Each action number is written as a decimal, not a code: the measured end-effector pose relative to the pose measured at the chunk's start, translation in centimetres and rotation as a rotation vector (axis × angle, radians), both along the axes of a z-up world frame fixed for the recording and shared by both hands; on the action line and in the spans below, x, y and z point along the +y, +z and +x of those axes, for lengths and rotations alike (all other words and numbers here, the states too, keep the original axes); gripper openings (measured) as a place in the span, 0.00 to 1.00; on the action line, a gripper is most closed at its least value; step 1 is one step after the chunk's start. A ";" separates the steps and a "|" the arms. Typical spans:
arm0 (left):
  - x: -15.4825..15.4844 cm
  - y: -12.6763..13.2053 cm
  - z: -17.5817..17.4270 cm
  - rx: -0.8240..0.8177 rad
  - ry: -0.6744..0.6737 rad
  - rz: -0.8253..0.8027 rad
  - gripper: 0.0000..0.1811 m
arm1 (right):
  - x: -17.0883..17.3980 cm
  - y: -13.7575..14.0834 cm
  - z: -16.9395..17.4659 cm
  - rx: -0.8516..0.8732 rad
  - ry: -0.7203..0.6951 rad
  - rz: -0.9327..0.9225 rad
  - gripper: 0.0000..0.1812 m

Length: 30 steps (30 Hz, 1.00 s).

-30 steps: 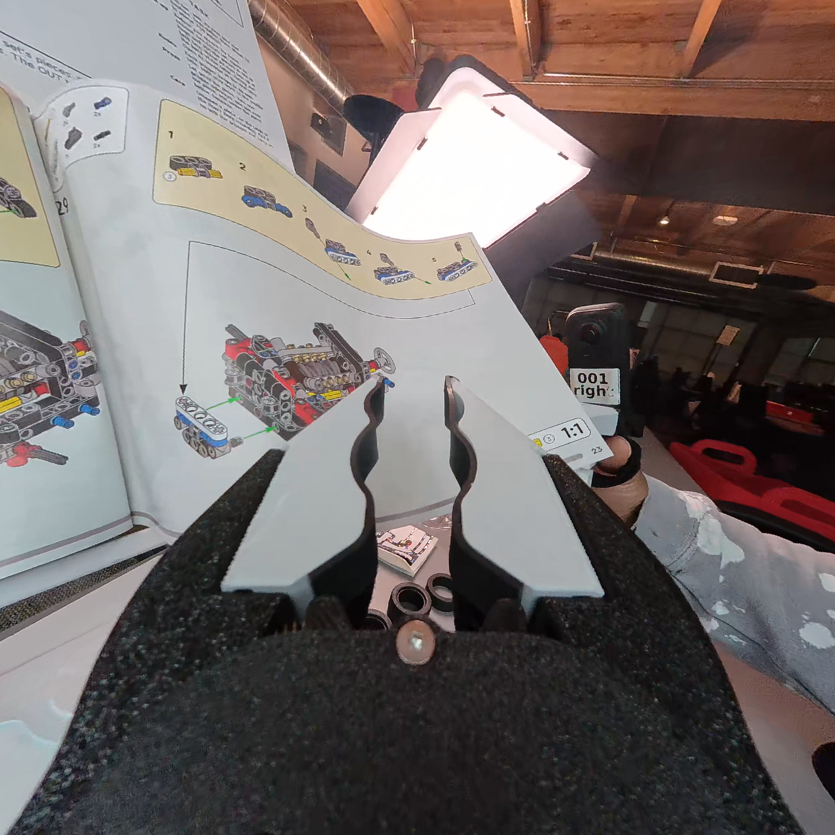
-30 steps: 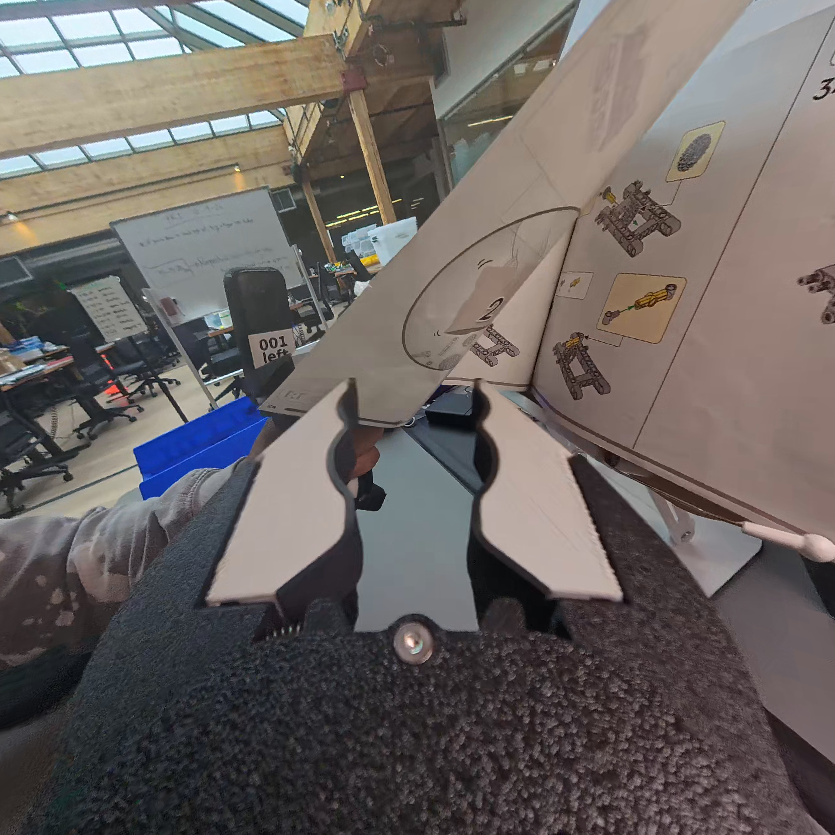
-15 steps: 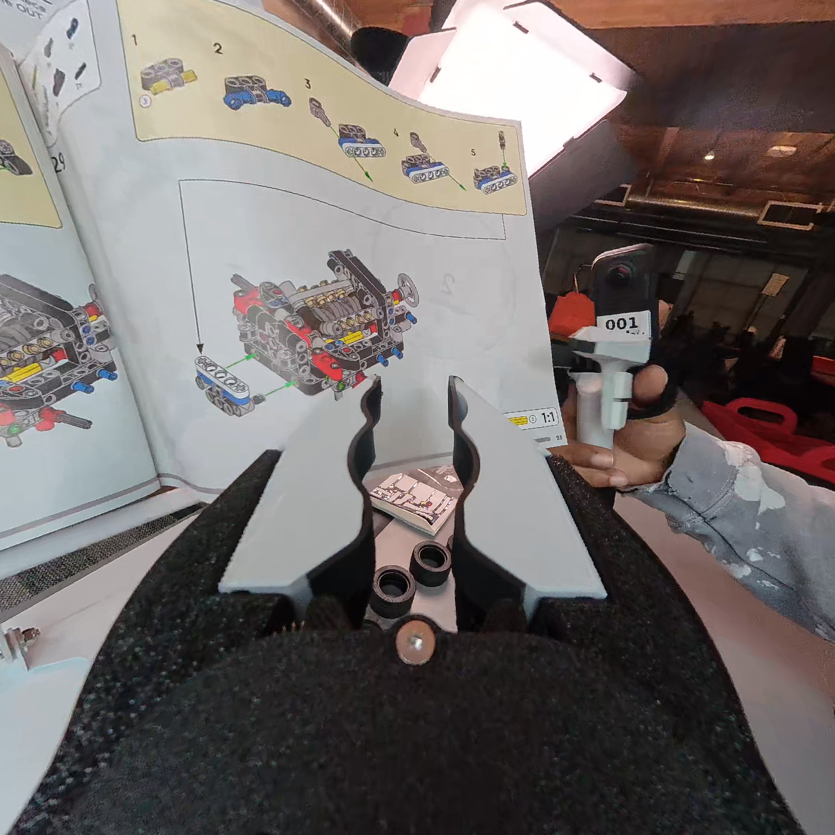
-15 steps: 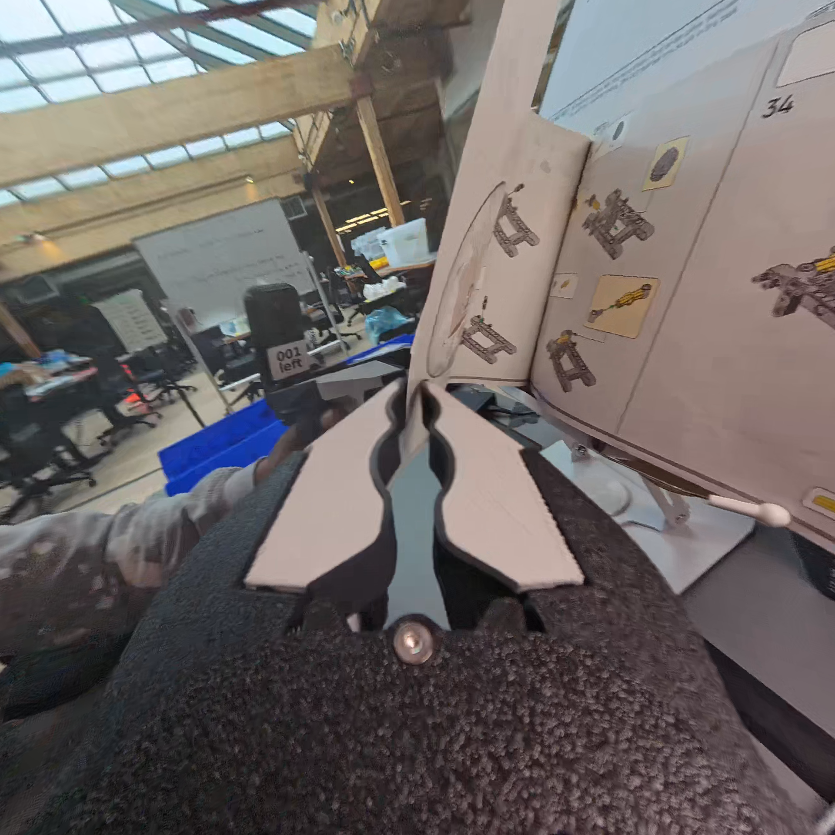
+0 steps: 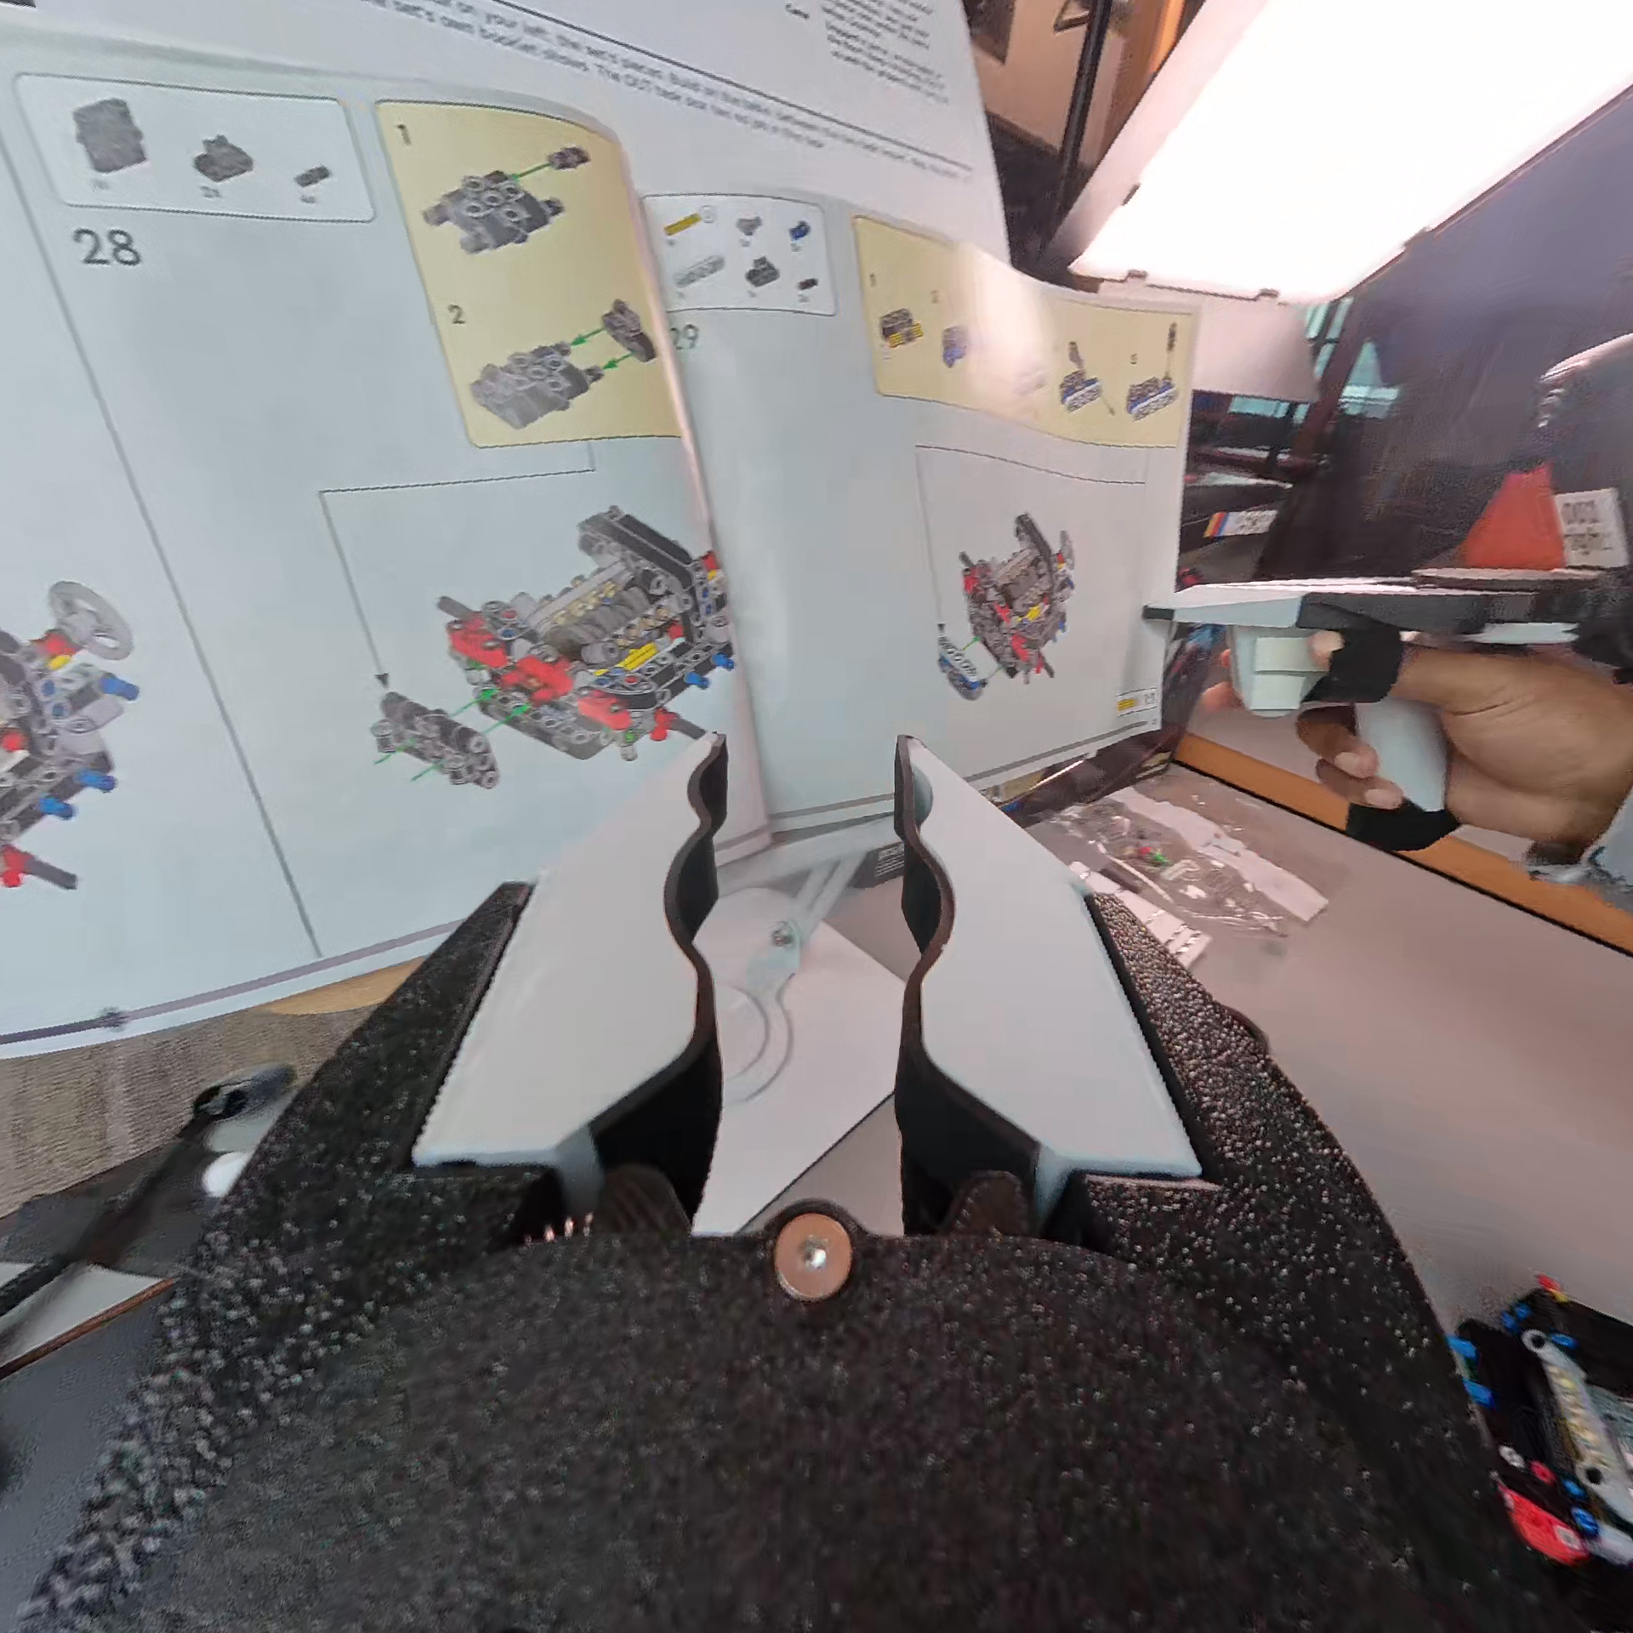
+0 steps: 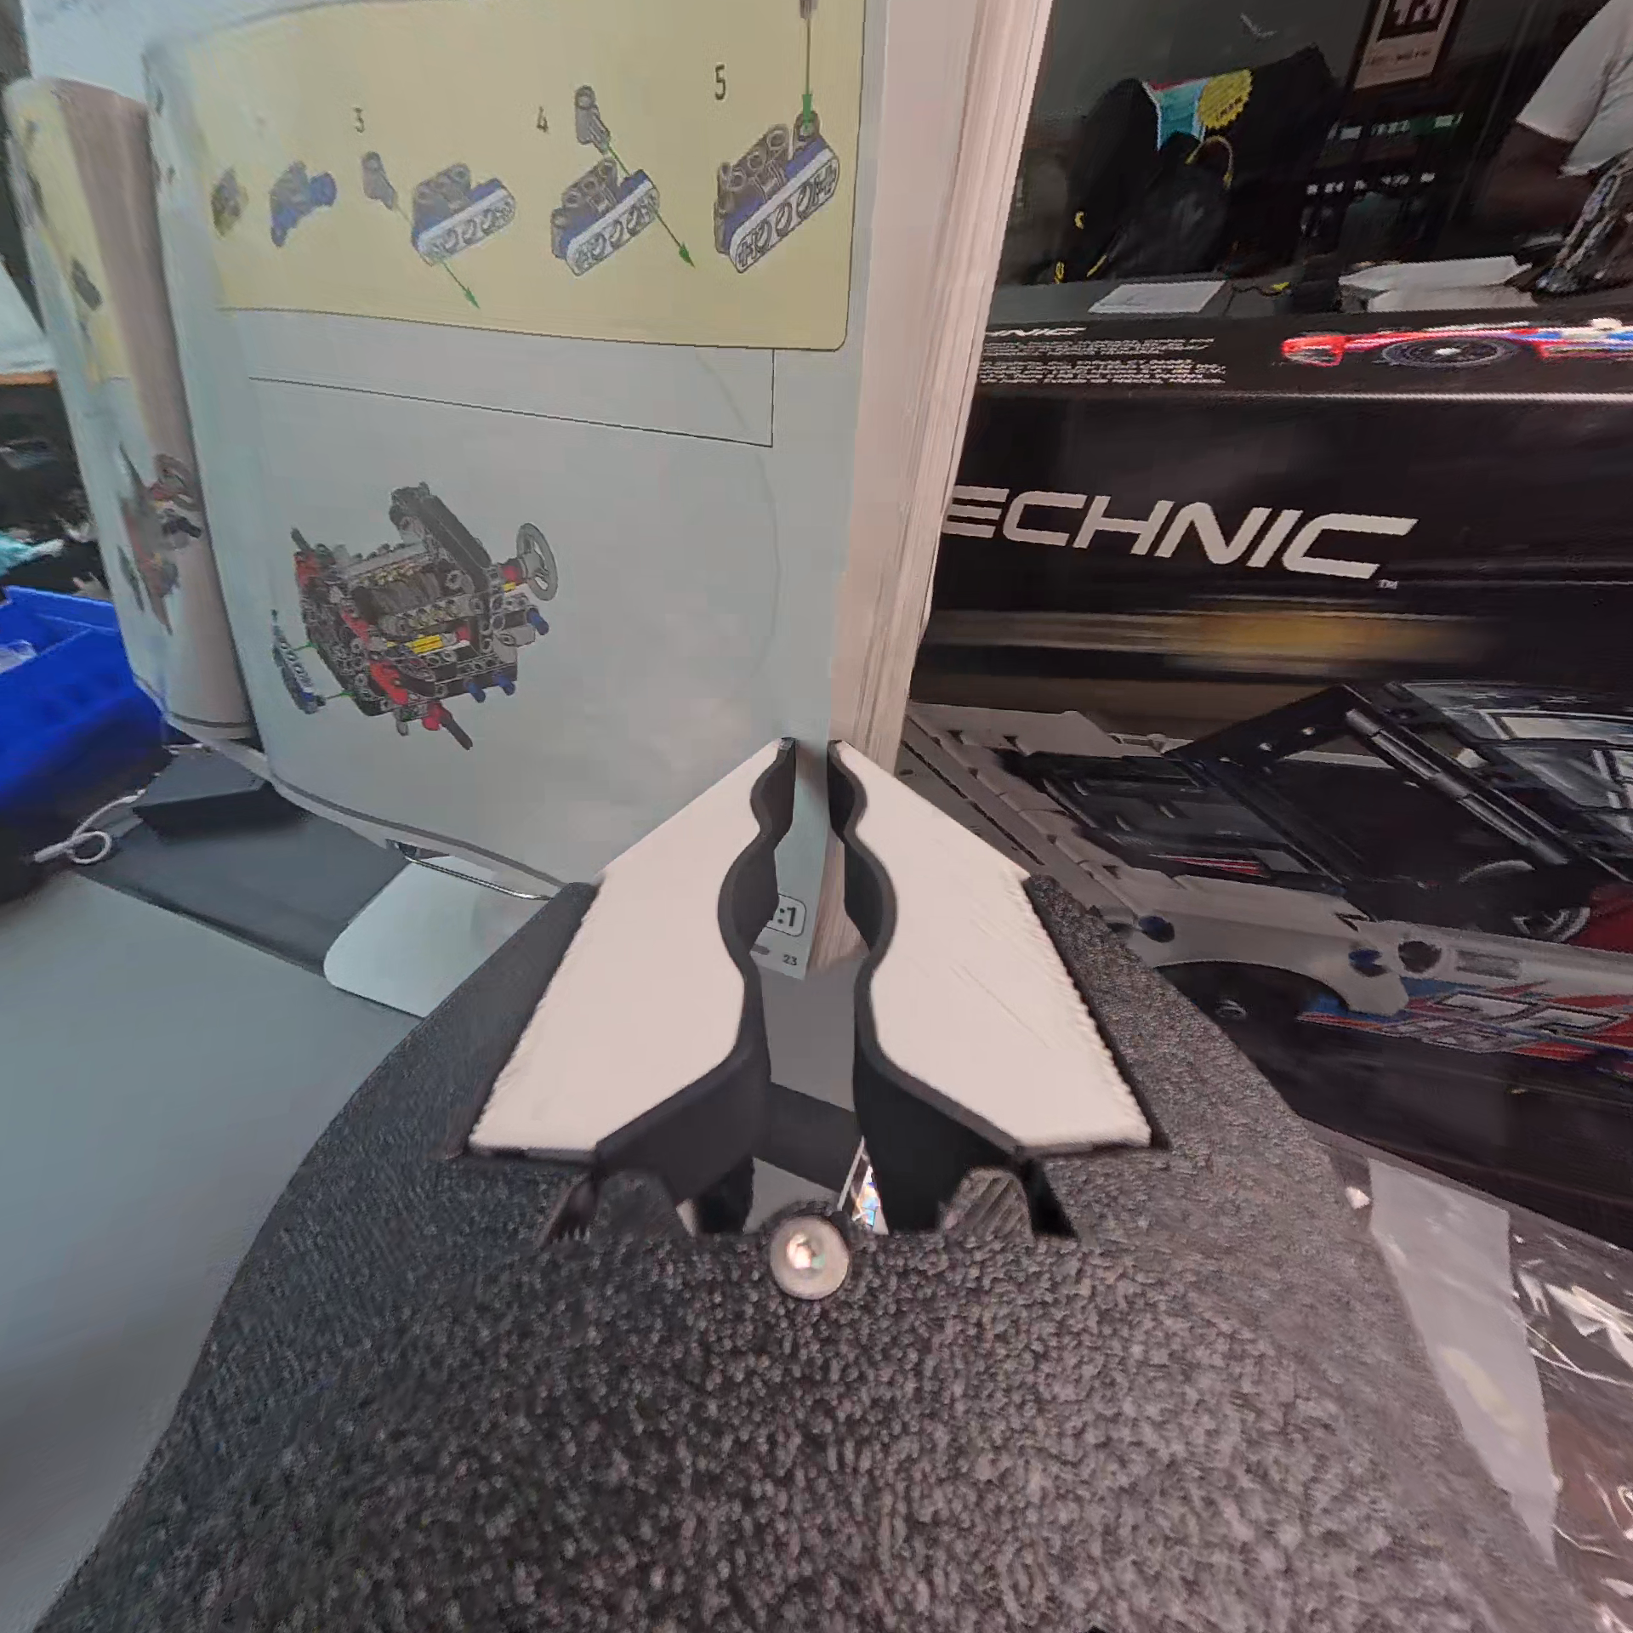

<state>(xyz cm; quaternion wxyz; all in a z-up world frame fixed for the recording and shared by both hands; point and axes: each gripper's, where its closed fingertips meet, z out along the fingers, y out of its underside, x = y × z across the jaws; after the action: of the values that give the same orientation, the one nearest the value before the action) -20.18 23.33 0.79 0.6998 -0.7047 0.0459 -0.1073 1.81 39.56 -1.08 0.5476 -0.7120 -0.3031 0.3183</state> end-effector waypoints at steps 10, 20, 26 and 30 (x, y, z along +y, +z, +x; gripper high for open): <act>0.4 0.4 -15.5 -0.197 0.150 -0.032 0.58 | 0.5 -2.4 -0.5 0.163 0.215 -0.226 0.48; 0.0 -6.0 -18.9 -0.327 0.069 -0.140 0.63 | 3.1 -1.9 -2.4 0.060 0.228 -0.053 0.13; 0.0 -6.7 -17.5 -0.337 0.052 -0.109 0.56 | 5.0 -1.8 -2.8 0.051 0.109 -0.015 0.17; -0.5 -6.4 -18.1 -0.292 0.109 -0.105 0.49 | 5.0 -1.5 -0.7 0.106 0.033 0.007 0.23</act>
<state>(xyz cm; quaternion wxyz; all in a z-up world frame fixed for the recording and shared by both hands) -38.25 22.79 -5.64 0.6660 -0.7188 -0.1005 -0.1726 1.15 44.59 -2.55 0.5601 -0.6872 -0.2862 0.3635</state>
